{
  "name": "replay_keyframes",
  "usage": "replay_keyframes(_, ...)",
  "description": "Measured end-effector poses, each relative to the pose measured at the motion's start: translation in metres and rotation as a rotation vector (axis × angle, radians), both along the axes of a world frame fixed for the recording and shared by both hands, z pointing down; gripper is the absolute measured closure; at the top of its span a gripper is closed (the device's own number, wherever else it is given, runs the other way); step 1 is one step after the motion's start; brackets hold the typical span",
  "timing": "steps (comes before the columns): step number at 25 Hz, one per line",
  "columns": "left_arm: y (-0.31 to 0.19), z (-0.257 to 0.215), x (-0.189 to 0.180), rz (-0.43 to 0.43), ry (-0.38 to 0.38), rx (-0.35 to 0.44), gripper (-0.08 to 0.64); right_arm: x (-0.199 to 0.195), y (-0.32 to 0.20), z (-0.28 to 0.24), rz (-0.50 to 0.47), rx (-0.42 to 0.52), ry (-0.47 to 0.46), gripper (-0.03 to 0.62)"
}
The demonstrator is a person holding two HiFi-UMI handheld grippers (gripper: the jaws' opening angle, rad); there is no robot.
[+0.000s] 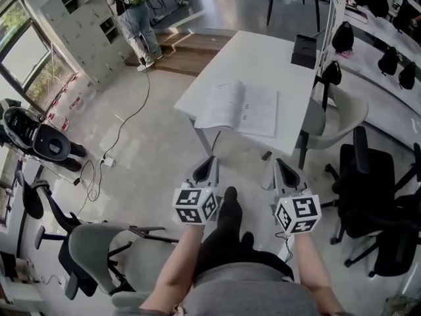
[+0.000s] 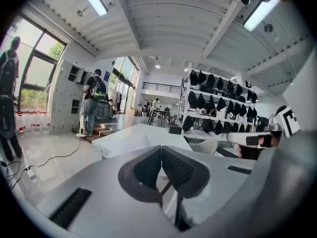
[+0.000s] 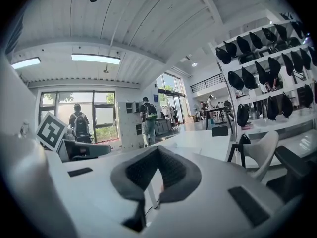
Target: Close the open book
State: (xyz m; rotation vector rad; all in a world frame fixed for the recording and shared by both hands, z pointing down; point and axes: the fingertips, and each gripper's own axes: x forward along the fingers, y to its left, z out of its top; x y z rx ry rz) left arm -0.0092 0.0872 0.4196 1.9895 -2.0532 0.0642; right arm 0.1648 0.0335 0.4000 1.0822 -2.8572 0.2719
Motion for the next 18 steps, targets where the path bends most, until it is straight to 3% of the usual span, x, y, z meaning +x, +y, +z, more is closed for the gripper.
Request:
replay_keyframes(9,-0.025,0.016,-0.031,-0.011,0.001,-0.018,0.552,-0.021,-0.029,0.002,0.010,0.014,0.014,0.588)
replay_keyframes(18,-0.082,0.021,-0.074,0.008,0.008,-0.032,0.551,-0.062,-0.086,0.000,0.037,0.015,0.032,0.588)
